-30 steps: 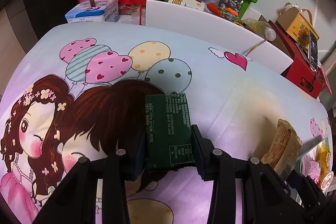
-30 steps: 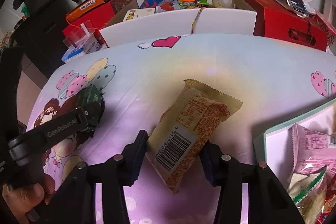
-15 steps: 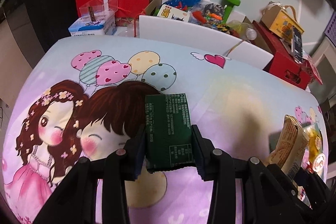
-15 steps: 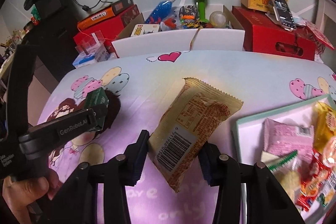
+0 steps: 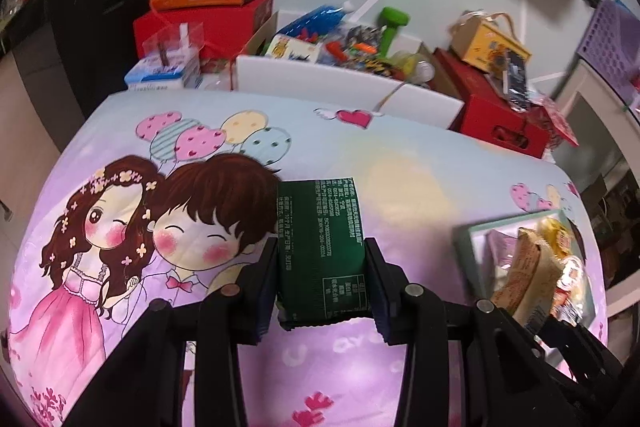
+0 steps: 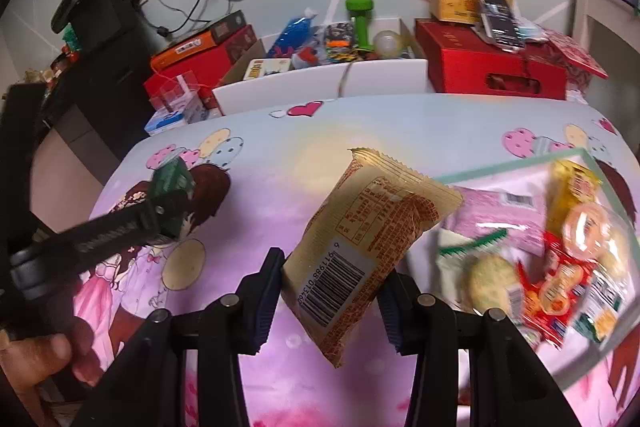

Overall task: Organize snacks
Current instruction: 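Lift and carry the green packet and tan pack over the white tray, then open both grippers to drop the green packet and tan pack into the tray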

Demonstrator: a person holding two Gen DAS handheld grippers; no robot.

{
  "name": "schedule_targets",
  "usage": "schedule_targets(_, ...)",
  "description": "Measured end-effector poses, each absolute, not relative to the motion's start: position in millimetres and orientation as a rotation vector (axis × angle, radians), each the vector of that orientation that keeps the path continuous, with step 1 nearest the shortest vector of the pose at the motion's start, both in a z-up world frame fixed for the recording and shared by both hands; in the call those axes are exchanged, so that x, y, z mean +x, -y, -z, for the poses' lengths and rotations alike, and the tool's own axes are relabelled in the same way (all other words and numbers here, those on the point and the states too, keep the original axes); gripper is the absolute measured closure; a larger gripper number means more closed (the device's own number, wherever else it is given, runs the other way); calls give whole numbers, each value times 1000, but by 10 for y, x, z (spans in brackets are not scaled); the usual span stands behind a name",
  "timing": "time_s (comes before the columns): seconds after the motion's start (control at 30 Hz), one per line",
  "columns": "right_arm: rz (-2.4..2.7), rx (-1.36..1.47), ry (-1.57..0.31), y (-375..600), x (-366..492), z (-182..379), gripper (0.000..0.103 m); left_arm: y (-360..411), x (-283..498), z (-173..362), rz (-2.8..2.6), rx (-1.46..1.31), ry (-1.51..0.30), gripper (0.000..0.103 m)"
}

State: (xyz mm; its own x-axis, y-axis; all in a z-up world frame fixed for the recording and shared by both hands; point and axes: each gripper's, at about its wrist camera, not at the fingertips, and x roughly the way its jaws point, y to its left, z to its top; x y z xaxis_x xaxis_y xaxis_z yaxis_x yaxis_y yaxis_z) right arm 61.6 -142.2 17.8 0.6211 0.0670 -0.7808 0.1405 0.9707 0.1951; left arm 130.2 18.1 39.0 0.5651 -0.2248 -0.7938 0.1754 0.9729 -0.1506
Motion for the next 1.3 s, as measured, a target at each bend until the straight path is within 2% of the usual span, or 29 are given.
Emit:
schedule_targets(0.43, 149, 335, -893, 1995, 328, -250, 55, 323, 943, -586, 367, -1, -893, 61)
schedule_targets(1.03, 462, 519, -875, 3542, -224, -180, 55, 1710, 438, -395, 725, 189, -921, 61)
schedule_targets(1.3, 416, 541, -904, 3561, -203, -81, 55, 1606, 521, -328, 671, 166, -942, 61)
